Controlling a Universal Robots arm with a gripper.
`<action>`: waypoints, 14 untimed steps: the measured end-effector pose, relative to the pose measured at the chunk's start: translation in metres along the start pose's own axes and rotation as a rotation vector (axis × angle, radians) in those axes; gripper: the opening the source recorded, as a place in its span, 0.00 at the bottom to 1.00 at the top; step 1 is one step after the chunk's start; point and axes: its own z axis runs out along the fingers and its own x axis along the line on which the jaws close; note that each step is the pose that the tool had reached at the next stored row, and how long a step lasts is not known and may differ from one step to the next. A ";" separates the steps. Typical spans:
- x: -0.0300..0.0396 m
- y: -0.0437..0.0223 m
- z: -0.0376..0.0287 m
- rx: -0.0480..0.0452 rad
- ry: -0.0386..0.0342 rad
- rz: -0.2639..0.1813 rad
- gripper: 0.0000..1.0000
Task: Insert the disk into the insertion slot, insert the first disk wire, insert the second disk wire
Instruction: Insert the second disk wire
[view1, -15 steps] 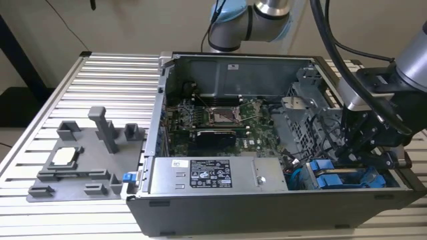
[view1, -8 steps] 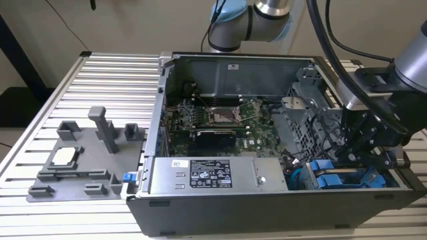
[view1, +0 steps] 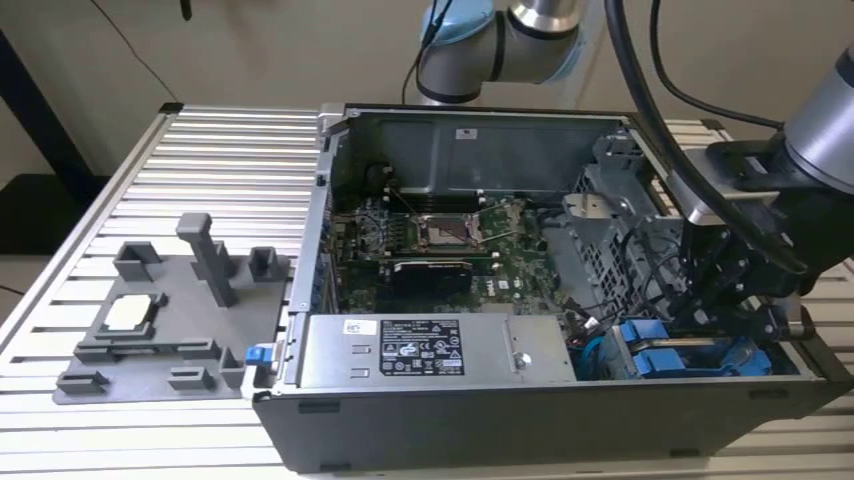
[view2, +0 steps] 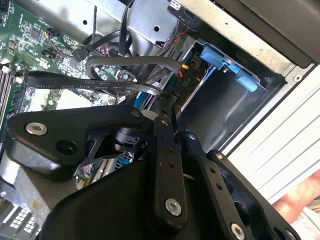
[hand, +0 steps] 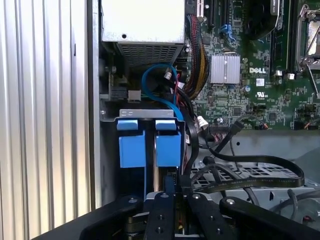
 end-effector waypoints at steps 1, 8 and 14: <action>0.0000 0.0000 0.0003 0.0002 0.0003 0.000 0.16; 0.0001 0.0000 0.0011 0.0002 -0.0006 0.000 0.16; 0.0000 0.0000 0.0009 0.0002 -0.0001 0.000 0.24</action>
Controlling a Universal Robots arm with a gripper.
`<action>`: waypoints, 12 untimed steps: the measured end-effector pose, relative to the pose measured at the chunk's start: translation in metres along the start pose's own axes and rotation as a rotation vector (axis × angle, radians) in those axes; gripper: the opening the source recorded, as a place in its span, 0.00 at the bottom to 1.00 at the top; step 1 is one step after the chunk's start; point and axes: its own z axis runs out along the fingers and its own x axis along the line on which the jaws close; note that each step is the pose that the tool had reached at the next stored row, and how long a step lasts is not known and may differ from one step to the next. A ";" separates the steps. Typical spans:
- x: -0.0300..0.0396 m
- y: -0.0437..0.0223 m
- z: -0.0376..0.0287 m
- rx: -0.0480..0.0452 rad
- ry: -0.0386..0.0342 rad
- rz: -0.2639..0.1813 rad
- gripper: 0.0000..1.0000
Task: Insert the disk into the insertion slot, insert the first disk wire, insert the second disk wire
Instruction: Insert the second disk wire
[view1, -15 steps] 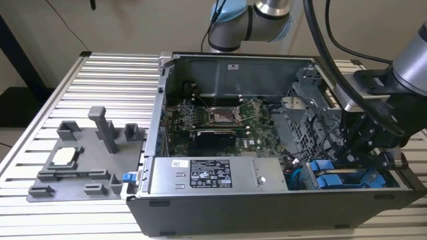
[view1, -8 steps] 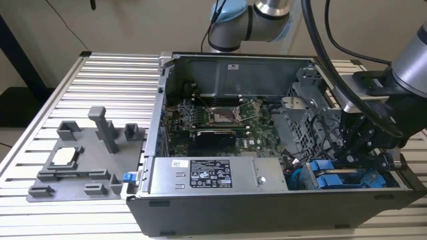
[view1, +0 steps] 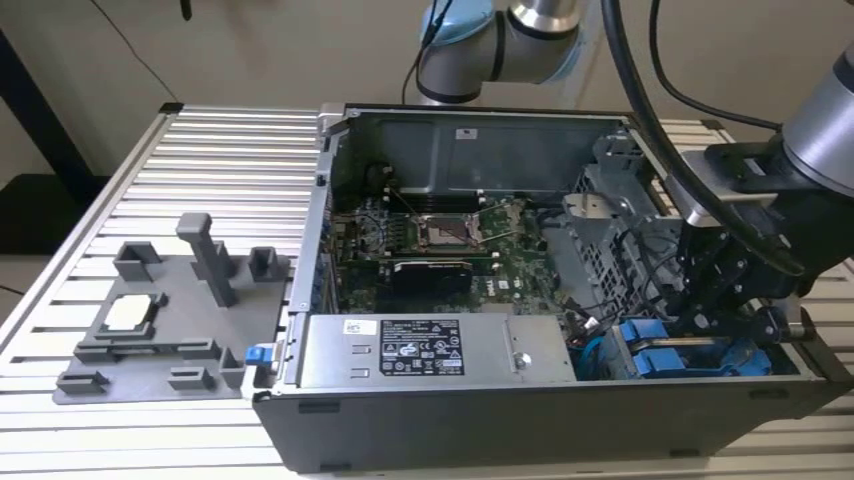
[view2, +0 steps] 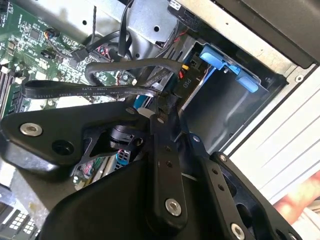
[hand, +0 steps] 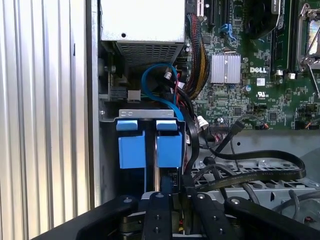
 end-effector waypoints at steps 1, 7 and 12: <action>0.0000 0.0000 -0.0004 -0.0001 0.0000 0.000 0.24; -0.0005 0.0000 -0.0076 -0.0007 0.0000 0.000 0.24; -0.0014 0.0000 -0.0187 -0.0007 0.0000 0.000 0.24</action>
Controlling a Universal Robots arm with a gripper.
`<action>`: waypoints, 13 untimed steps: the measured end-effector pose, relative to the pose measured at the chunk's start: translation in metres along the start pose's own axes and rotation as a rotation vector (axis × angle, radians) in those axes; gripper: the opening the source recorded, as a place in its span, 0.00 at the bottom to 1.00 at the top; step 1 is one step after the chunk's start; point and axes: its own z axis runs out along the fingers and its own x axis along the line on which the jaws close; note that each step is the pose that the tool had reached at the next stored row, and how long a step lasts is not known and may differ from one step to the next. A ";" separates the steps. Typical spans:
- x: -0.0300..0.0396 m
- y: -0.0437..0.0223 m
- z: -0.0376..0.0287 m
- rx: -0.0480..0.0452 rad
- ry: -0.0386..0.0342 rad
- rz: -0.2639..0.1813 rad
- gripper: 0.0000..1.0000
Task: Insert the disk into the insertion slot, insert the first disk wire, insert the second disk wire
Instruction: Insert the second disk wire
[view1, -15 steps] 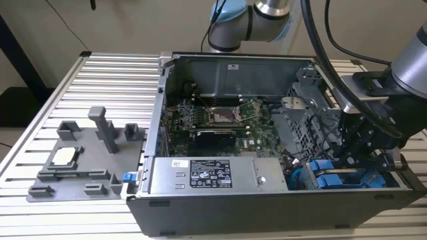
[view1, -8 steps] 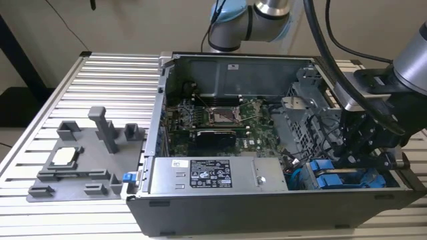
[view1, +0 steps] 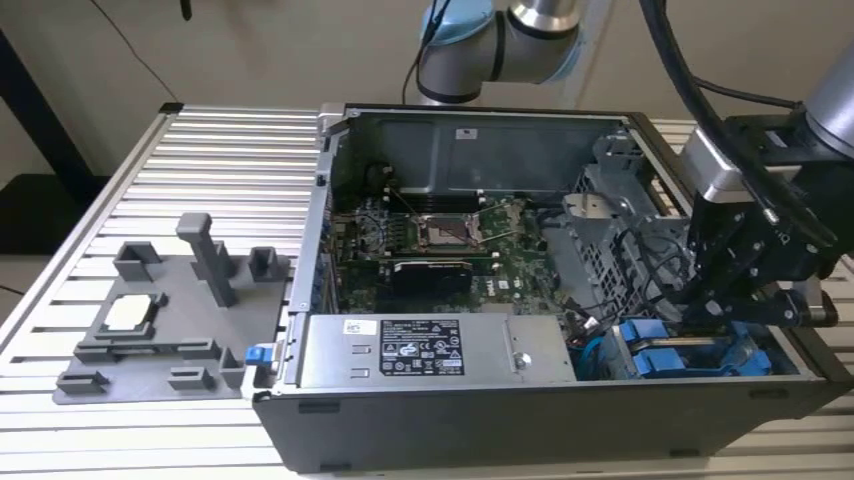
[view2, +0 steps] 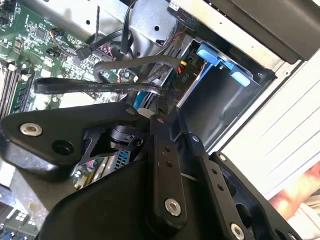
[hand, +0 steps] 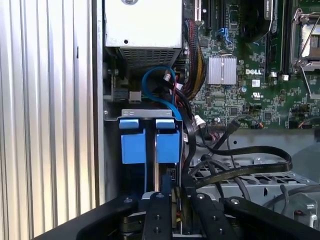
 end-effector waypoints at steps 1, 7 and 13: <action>-0.0002 0.0000 -0.0033 0.0000 0.0001 0.000 0.24; -0.0015 0.0000 -0.0200 0.0000 0.0001 0.000 0.24; -0.0015 0.0000 -0.0205 0.0000 0.0000 0.000 0.24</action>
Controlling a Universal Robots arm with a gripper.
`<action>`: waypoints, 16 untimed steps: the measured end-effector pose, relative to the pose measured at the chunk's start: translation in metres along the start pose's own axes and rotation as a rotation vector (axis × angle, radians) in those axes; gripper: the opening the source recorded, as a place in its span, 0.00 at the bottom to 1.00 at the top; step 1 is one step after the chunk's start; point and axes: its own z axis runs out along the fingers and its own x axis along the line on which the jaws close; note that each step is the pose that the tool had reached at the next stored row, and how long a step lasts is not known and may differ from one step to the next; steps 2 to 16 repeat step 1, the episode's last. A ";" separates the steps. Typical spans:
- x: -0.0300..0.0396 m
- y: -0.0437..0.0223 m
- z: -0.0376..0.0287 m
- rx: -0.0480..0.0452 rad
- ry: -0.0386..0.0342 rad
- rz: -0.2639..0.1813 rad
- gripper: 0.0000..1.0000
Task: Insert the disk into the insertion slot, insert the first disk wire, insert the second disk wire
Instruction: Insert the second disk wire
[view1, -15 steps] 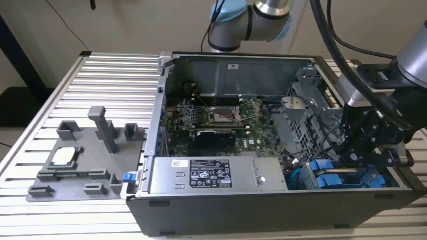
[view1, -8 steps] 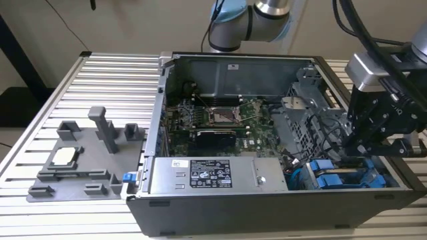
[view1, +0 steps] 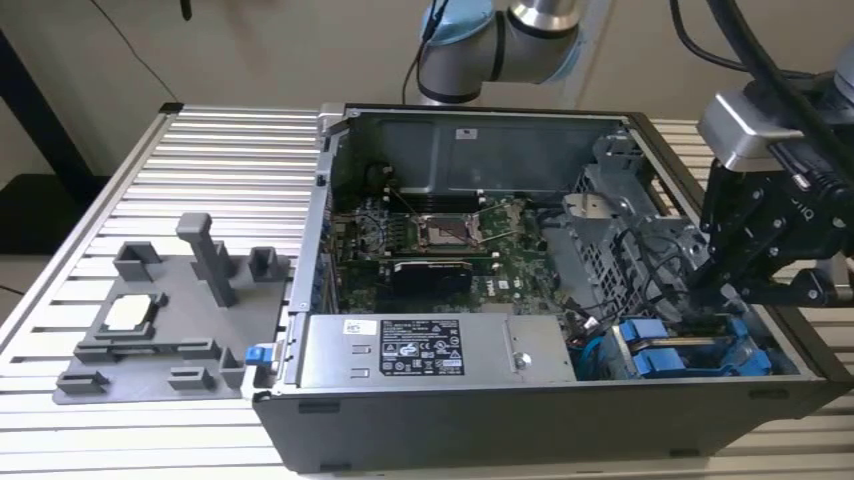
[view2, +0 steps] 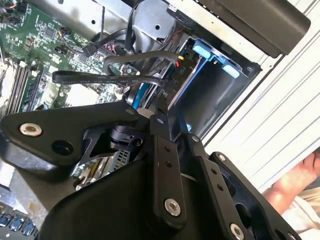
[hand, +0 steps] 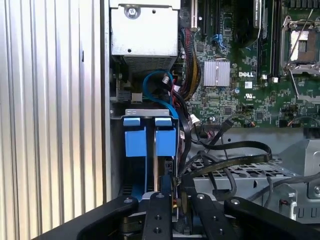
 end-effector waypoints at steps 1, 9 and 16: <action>0.0000 0.0000 0.0000 0.0000 0.0000 0.000 0.24; 0.0000 0.0000 0.0000 0.0000 0.0000 0.000 0.24; 0.0000 0.0000 0.0000 0.0000 0.0000 0.000 0.24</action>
